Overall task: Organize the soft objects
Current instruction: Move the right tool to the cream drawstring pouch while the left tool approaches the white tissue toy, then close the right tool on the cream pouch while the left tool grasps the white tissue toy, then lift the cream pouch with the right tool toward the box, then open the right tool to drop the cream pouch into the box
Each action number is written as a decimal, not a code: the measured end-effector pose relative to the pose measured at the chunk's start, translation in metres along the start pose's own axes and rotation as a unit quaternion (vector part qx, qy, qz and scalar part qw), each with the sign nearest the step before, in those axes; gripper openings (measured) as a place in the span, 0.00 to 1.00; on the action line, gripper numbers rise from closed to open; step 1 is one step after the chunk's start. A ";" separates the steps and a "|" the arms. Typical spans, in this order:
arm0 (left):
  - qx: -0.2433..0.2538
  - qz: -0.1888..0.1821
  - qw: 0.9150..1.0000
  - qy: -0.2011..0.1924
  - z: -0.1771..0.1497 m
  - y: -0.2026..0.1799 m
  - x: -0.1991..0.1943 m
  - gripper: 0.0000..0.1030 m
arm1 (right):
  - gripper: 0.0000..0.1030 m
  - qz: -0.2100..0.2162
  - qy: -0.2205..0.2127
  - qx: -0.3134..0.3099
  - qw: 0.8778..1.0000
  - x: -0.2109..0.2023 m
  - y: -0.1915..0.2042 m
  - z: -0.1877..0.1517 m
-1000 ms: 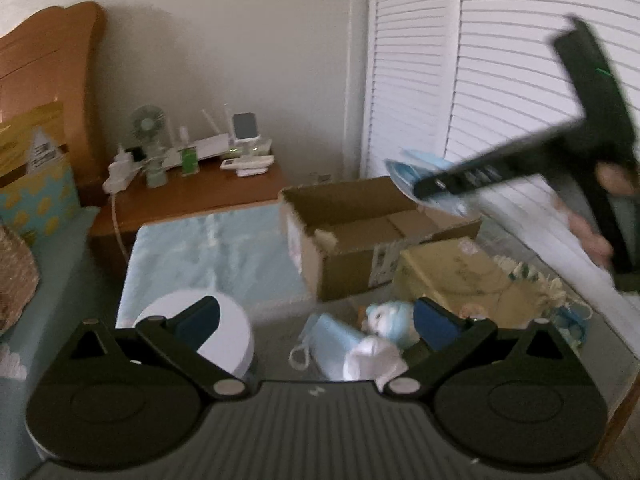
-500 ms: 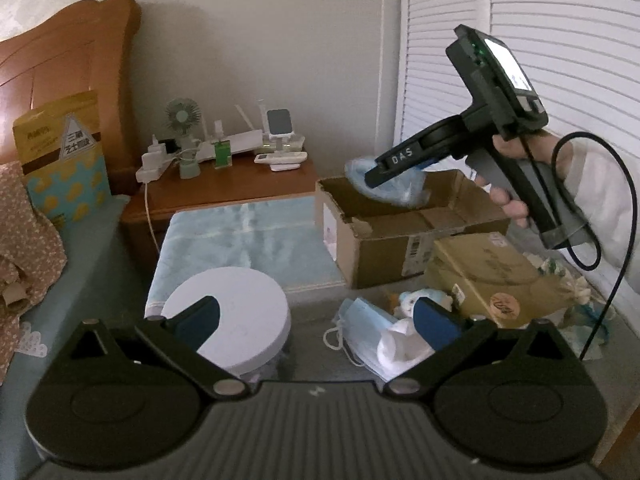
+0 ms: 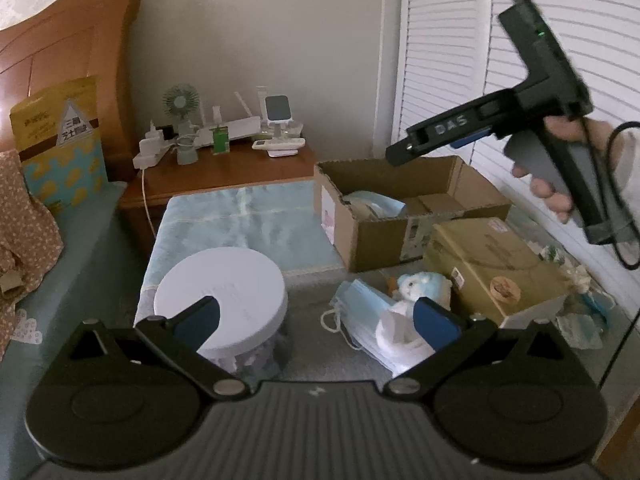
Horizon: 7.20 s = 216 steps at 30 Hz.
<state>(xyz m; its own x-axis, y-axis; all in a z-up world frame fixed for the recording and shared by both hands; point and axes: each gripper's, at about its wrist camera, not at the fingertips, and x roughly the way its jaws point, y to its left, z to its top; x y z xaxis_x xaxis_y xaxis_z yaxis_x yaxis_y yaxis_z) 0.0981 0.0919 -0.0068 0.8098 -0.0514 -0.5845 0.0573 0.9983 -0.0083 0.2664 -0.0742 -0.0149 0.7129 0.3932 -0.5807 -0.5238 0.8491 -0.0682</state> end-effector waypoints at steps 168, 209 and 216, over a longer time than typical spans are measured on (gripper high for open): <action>0.061 -0.163 0.981 0.083 -0.021 -0.051 0.013 0.41 | 0.66 -0.146 0.092 0.101 0.980 -0.103 -0.047 -0.199; 0.034 -0.150 0.986 0.067 -0.016 -0.023 0.012 0.41 | 0.58 -0.036 -0.023 -0.074 0.996 -0.073 -0.036 0.045; 0.027 -0.141 0.987 0.075 -0.016 -0.017 0.021 0.41 | 0.58 -0.038 0.019 -0.105 0.994 -0.027 -0.041 0.036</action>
<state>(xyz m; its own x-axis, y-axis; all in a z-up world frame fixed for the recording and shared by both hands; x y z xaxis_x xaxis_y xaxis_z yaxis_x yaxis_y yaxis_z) 0.1048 0.0744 -0.0317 0.6616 -0.3174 -0.6793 0.3010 0.9422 -0.1471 0.2859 -0.1068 0.0326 0.7383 0.3140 -0.5969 -0.5580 0.7815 -0.2791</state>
